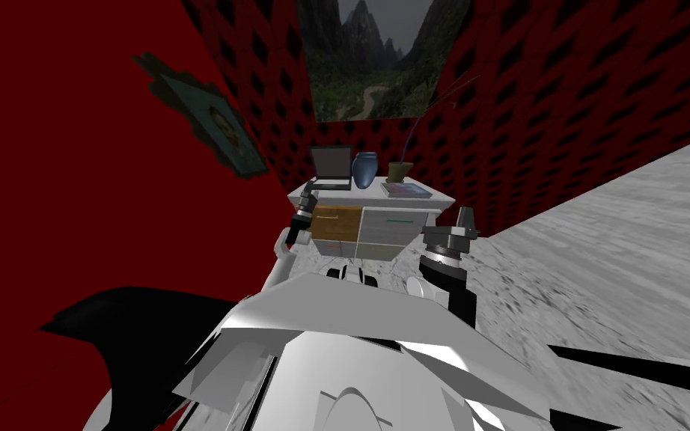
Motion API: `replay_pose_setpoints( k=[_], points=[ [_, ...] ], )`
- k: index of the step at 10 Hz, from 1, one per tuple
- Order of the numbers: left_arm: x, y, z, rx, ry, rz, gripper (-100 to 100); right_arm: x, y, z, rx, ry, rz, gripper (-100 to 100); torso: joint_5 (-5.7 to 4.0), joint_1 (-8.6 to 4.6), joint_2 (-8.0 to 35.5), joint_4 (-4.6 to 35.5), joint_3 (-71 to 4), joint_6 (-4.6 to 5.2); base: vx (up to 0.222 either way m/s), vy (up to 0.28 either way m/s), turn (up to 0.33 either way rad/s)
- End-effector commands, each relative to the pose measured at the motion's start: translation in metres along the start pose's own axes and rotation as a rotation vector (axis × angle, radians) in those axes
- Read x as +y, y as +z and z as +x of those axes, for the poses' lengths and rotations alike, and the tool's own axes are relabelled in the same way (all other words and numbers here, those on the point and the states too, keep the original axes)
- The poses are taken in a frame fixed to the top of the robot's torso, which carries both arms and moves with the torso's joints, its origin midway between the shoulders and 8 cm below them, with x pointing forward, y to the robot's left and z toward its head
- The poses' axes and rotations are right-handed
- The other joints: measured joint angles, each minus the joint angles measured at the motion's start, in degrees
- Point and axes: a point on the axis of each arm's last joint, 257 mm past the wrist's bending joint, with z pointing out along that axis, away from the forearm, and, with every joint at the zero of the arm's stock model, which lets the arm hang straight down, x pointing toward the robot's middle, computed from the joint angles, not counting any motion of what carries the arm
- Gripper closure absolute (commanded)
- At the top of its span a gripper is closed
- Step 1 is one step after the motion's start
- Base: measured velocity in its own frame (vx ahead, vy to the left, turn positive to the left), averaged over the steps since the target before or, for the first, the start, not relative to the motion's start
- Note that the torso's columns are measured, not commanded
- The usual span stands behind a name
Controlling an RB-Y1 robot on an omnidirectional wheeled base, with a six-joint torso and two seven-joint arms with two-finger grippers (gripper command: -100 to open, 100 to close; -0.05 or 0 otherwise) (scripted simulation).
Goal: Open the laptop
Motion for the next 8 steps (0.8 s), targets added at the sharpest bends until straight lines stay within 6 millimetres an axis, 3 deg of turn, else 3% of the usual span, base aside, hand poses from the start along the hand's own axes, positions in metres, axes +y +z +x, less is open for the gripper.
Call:
replay_pose_setpoints(
  k=[1,2,3,4,5,6,8],
  points=[
    [-0.007,0.021,-0.008,-0.002,0.027,0.018,-100,0.000,0.000,0.000,0.000,0.000,0.000,0,0.00,-0.01,0.0,0.0,0.0,0.05,-0.027,0.023,-0.126],
    [0.000,0.030,-0.018,-0.009,0.054,-0.003,-100,0.000,0.000,0.000,0.000,0.000,0.000,0,0.00,0.00,0.0,0.0,0.0,0.00,-0.028,0.027,-0.235],
    [-0.010,0.039,-0.017,-0.009,0.052,0.024,-100,0.000,0.000,0.000,0.000,0.000,0.000,0,0.01,0.02,0.0,0.0,0.0,0.04,-0.024,0.025,-0.133],
    [-0.002,0.047,-0.030,-0.022,0.079,-0.003,-100,0.000,0.000,0.000,0.000,0.000,0.000,0,0.00,0.01,0.0,0.0,0.0,0.00,-0.022,0.019,-0.224],
    [-0.011,0.055,-0.029,-0.023,0.076,0.023,-100,0.000,0.000,0.000,0.000,0.000,0.000,0,0.00,-0.01,0.0,0.0,0.0,0.04,-0.020,0.018,-0.129],
    [-0.002,0.064,-0.043,-0.041,0.102,-0.007,-100,0.000,0.000,0.000,0.000,0.000,0.000,0,0.00,-0.01,0.0,0.0,0.0,0.00,-0.024,0.020,-0.245],
    [-0.017,0.075,-0.042,-0.041,0.098,0.029,-100,0.000,0.000,0.000,0.000,0.000,0.000,0,0.00,0.00,0.0,0.0,0.0,0.00,-0.013,0.011,-0.055]
  ],
)
